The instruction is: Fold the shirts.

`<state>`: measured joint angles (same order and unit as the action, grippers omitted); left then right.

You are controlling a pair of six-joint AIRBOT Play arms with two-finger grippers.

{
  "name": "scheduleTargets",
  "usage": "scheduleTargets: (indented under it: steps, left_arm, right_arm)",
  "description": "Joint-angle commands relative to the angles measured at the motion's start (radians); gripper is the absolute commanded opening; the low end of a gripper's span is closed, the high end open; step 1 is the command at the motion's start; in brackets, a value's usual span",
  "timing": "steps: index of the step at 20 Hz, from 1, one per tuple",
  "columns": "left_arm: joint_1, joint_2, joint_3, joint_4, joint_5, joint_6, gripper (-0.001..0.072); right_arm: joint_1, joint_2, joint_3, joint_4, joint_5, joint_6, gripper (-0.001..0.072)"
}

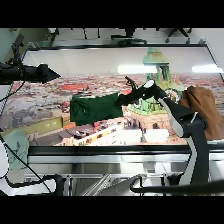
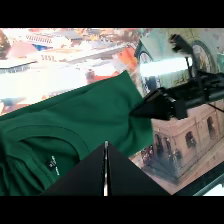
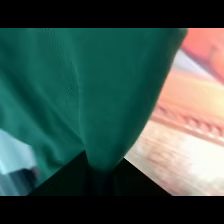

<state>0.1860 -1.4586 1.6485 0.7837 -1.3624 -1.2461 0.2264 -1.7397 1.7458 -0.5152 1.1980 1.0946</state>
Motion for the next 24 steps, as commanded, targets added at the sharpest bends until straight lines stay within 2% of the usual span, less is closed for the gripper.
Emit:
scheduleTargets:
  steps: [1, 8, 12, 16, 19, 22, 24]
  left_arm:
    - [0.000, 0.001, 0.000, -0.001, -0.001, 0.000, 0.0013]
    - [0.000, 0.001, 0.000, -0.001, -0.042, 0.000, 0.0012]
    - [0.000, 0.001, 0.000, -0.001, -0.051, 0.000, 0.0013]
    - [0.000, 0.001, 0.000, -0.002, -0.051, 0.000, 0.0013]
    - [0.000, 0.001, 0.000, -0.001, -0.051, 0.000, 0.0013]
    - [0.000, 0.001, 0.000, -0.002, -0.053, 0.000, 0.0012]
    - [0.000, 0.001, 0.000, -0.002, -0.053, 0.000, 0.0012]
  right_arm:
    - [-0.052, 0.104, 0.072, 0.063, 0.018, -0.024, 0.0024]
    - [-0.436, 0.384, 0.130, 0.055, 0.013, 0.123, 0.0024]
    - [-0.700, 0.446, 0.130, 0.056, -0.039, 0.173, 0.0024]
    - [-0.880, 0.482, 0.129, 0.039, -0.057, 0.297, 0.0024]
    - [-0.930, 0.535, 0.129, -0.182, -0.017, 0.513, 0.0024]
    - [-0.929, 0.603, 0.129, -0.571, 0.095, 0.745, 0.0023]
    - [-0.929, 0.629, 0.126, -0.756, 0.227, 0.816, 0.0023]
